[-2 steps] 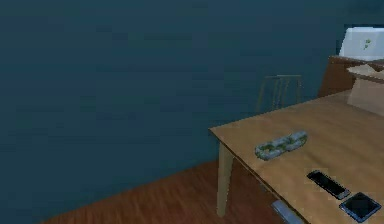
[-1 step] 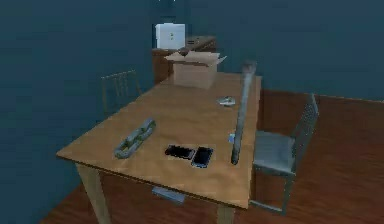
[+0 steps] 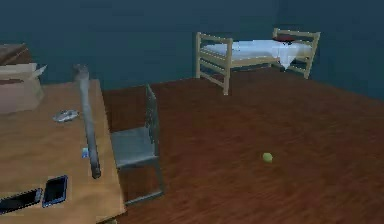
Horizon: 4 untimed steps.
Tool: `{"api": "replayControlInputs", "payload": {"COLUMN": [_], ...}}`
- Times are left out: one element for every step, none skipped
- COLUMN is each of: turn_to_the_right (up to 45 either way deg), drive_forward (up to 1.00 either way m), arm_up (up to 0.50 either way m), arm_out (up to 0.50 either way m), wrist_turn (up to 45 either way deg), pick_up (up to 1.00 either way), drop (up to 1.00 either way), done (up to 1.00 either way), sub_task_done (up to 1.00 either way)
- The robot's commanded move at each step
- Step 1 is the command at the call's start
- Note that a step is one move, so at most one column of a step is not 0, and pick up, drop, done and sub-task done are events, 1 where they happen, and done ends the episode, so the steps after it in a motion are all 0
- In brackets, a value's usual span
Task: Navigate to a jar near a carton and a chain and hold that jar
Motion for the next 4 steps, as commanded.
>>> {"api": "replayControlInputs", "payload": {"turn_to_the_right": [45.0,15.0,0.0,-12.0], "drive_forward": [0.0,0.0,0.2,0.0], "arm_up": [0.0,0.0,0.0,0.0], "arm_out": [0.0,0.0,0.0,0.0], "wrist_turn": [0.0,0.0,0.0,0.0], "pick_up": [0.0,0.0,0.0,0.0], "drop": [0.0,0.0,0.0,0.0], "done": [0.0,0.0,0.0,0.0], "sub_task_done": [0.0,0.0,0.0,0.0]}}
